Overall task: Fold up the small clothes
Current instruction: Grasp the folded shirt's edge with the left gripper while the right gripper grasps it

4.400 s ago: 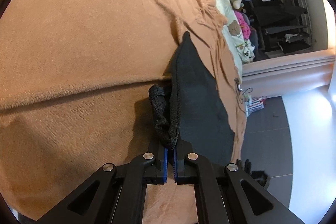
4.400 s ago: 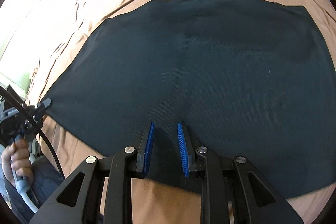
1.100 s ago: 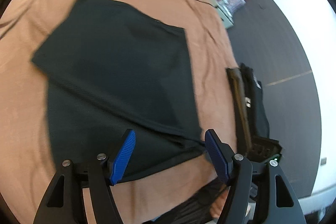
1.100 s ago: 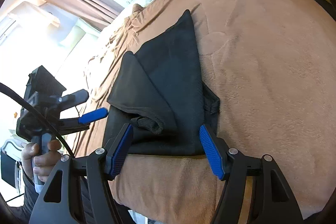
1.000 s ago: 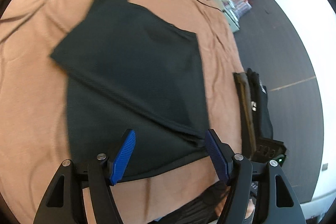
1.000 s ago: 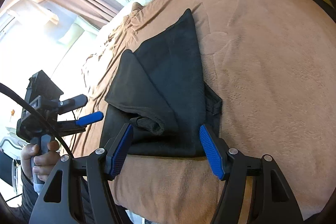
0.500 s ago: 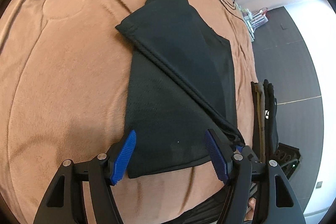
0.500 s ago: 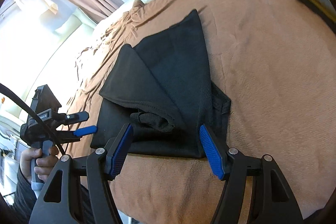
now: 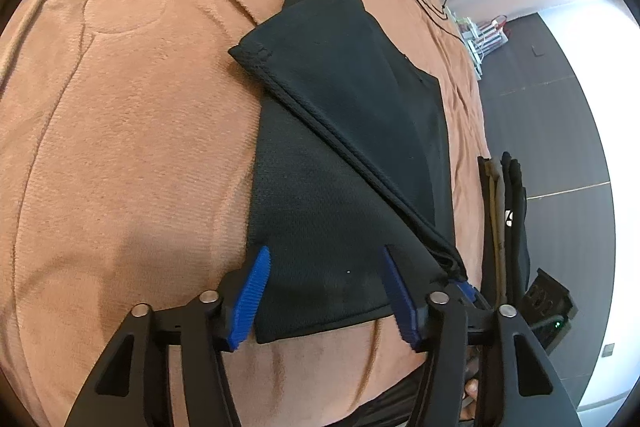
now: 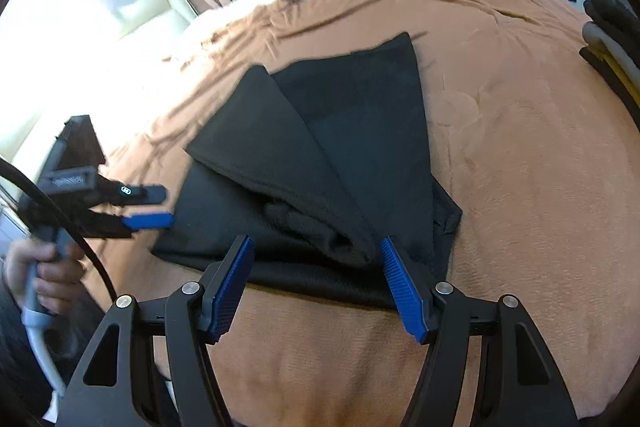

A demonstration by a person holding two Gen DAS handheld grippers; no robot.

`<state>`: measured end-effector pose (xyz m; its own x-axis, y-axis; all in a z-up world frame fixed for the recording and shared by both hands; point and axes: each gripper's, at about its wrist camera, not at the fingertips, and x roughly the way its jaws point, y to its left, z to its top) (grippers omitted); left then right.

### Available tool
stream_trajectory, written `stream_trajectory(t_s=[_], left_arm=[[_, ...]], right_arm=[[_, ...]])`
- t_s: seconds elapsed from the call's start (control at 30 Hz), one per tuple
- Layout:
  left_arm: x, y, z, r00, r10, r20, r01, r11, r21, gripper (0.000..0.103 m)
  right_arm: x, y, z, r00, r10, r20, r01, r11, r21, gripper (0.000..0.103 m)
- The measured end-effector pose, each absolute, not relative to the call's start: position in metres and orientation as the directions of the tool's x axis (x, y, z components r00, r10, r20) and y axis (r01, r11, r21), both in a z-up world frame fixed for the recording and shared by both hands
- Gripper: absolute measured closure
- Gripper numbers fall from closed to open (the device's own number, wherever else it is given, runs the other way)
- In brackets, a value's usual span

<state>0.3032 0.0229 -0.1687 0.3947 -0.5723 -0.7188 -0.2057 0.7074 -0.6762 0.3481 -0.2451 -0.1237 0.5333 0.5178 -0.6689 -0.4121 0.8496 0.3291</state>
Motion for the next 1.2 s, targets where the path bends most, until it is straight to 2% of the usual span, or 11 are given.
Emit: stream_trajectory(t_s=[0.07,0.13,0.2,0.37,0.43,0.5,0.57,0.67,0.7,0.8,1.2], left_arm=[[0.302,0.026,-0.171,0.397,-0.573,-0.717,-0.217,0.701,-0.68,0.054],[0.302,0.029,-0.172,0.399,-0.576,-0.714,-0.224,0.694,-0.684,0.056],[0.301,0.03,-0.173,0.4,-0.575,-0.713,-0.225,0.693,-0.685,0.056],[0.301,0.02,-0.169,0.394,-0.528,-0.752,-0.195,0.752,-0.629,0.056],[0.301,0.011,-0.166,0.384,-0.489,-0.783,-0.167,0.797,-0.58,0.057],[0.301,0.006,-0.164,0.373,-0.445,-0.814,-0.149,0.837,-0.526,0.063],[0.302,0.002,-0.164,0.358,-0.389,-0.849,-0.148,0.874,-0.463,0.081],[0.302,0.006,-0.167,0.343,-0.366,-0.865,-0.161,0.884,-0.438,0.095],[0.302,0.008,-0.168,0.341,-0.369,-0.864,-0.165,0.882,-0.442,0.096],[0.302,0.015,-0.172,0.34,-0.389,-0.856,-0.178,0.867,-0.465,0.097],[0.305,0.007,-0.171,0.33,-0.366,-0.87,-0.16,0.887,-0.434,0.099]], right_arm=[[0.352,-0.243,-0.123,0.533,0.497,-0.685,-0.393,0.862,0.319,0.04],[0.354,-0.241,-0.117,0.541,0.503,-0.674,-0.393,0.86,0.327,0.049],[0.355,-0.244,-0.113,0.542,0.527,-0.655,-0.391,0.847,0.359,0.05],[0.352,-0.257,-0.118,0.552,0.543,-0.632,-0.368,0.839,0.4,0.069],[0.35,-0.263,-0.12,0.566,0.521,-0.638,-0.356,0.853,0.381,0.083],[0.349,-0.265,-0.122,0.567,0.512,-0.645,-0.346,0.859,0.378,0.085],[0.348,-0.267,-0.122,0.566,0.516,-0.643,-0.341,0.856,0.388,0.085],[0.349,-0.265,-0.121,0.55,0.513,-0.659,-0.333,0.859,0.39,0.085],[0.351,-0.262,-0.121,0.534,0.517,-0.668,-0.334,0.856,0.395,0.081],[0.357,-0.251,-0.121,0.51,0.519,-0.686,-0.359,0.853,0.379,0.052],[0.38,-0.211,-0.11,0.511,0.422,-0.749,-0.444,0.876,0.19,0.05]])
